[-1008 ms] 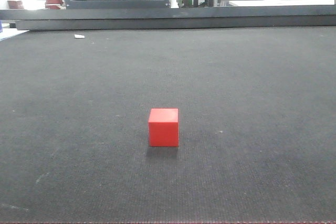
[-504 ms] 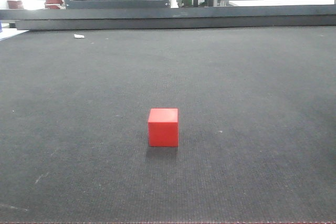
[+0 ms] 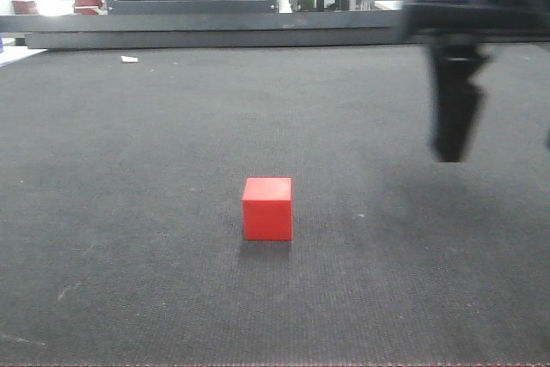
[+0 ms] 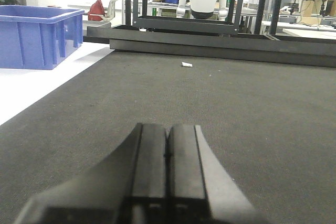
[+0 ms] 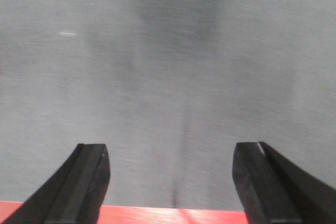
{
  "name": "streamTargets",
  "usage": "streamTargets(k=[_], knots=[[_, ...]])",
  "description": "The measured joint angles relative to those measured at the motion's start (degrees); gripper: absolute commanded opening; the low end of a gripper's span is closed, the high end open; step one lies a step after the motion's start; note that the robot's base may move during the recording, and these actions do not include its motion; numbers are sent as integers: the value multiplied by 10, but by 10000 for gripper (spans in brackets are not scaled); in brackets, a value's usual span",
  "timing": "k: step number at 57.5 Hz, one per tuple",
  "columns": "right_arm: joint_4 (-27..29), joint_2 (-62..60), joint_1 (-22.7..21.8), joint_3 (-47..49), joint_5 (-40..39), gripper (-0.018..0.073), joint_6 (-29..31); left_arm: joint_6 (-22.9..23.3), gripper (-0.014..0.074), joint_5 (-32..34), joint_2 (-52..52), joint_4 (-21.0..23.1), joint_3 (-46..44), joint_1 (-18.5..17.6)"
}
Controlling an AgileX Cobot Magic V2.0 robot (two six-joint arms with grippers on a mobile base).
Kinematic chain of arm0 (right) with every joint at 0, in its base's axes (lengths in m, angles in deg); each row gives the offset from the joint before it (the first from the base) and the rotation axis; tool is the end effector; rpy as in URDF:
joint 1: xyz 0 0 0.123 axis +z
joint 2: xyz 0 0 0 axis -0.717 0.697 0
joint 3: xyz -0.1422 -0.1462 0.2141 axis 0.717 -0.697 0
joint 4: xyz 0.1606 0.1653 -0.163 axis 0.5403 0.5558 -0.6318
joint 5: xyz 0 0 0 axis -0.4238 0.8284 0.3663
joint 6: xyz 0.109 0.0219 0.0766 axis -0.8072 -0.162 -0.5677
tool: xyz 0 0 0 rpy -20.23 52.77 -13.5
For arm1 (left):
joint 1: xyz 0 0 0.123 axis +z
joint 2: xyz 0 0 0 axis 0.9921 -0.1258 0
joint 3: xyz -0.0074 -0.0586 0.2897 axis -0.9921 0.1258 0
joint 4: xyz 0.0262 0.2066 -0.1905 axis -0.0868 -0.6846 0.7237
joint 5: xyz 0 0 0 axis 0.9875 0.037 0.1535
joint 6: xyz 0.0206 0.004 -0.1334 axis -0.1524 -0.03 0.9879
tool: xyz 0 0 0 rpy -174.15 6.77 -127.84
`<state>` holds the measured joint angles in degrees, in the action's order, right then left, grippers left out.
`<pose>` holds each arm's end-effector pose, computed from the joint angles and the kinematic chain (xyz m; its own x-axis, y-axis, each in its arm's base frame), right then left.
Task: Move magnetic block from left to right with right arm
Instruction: 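Lower the open right gripper around the red cube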
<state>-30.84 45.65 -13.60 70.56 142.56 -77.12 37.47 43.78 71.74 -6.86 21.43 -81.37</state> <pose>0.2734 0.1659 0.2366 -0.9748 0.0589 -0.2150 0.0378 0.9942 0.1009 0.1202 0.0034 0.2108 0.1093 -0.0499 -0.9928 -0.0229 0.9983 -0.0527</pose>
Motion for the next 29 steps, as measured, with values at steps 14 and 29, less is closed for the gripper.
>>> streamTargets(k=[14, 29], knots=[[36, 110, 53, 96, 4, 586, -9, 0, -126, 0, 0, 0, 0, 0], [60, 193, 83, 182, 11, 586, -21, 0, -126, 0, 0, 0, 0, 0]])
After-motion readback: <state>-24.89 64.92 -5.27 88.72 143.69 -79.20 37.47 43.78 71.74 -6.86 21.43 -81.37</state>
